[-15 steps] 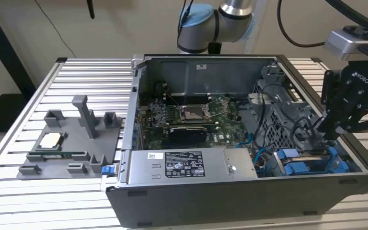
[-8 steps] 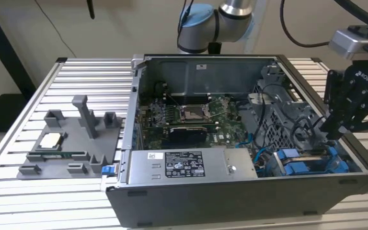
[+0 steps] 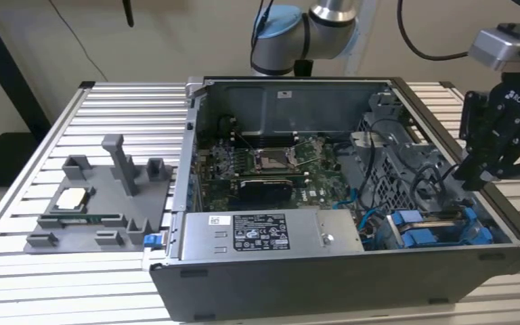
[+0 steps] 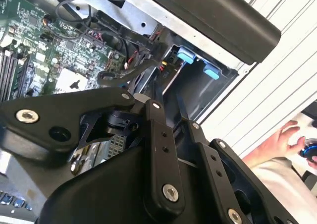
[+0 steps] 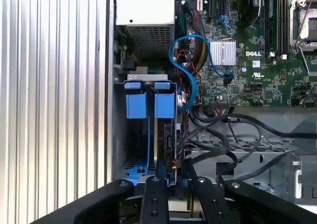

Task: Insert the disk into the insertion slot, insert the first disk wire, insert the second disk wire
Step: 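Insert the second disk wire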

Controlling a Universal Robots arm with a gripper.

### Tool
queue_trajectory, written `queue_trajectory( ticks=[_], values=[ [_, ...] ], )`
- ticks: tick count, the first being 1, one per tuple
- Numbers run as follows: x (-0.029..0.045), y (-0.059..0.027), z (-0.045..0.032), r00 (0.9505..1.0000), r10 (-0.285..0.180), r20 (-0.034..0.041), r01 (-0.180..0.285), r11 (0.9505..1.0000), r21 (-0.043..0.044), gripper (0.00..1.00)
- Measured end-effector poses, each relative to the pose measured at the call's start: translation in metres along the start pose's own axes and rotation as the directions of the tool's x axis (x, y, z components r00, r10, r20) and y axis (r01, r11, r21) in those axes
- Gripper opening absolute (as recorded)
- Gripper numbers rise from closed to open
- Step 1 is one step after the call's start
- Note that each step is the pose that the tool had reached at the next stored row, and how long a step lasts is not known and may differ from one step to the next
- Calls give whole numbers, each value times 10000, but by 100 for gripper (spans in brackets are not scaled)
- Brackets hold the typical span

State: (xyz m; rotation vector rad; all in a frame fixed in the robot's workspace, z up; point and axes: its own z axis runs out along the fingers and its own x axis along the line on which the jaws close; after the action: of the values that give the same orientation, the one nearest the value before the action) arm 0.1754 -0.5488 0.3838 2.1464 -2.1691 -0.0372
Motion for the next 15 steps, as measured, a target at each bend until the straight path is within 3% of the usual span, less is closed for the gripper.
queue_trajectory(
  ticks=[3, 5, 7, 8, 10, 11, 13, 15],
  values=[
    [-3, -14, -9, 10000, -3, 35, 4, 10000, -18, 27],
    [-3, -36, -12, 9999, -15, 171, 15, 10000, -19, 27],
    [-3, -47, -13, 9993, -33, 371, 34, 10000, -20, 27],
    [-3, -48, -13, 9987, -45, 512, 46, 10000, -20, 27],
    [-4, -68, -15, 9961, -98, 880, 101, 9999, -20, 27],
    [-4, -82, -15, 9947, -125, 1024, 127, 9999, -19, 27],
    [-4, -127, -20, 9930, -168, 1169, 171, 9999, -16, 27],
    [-3, -179, -23, 9928, -188, 1180, 191, 9998, -16, 27]
  ],
)
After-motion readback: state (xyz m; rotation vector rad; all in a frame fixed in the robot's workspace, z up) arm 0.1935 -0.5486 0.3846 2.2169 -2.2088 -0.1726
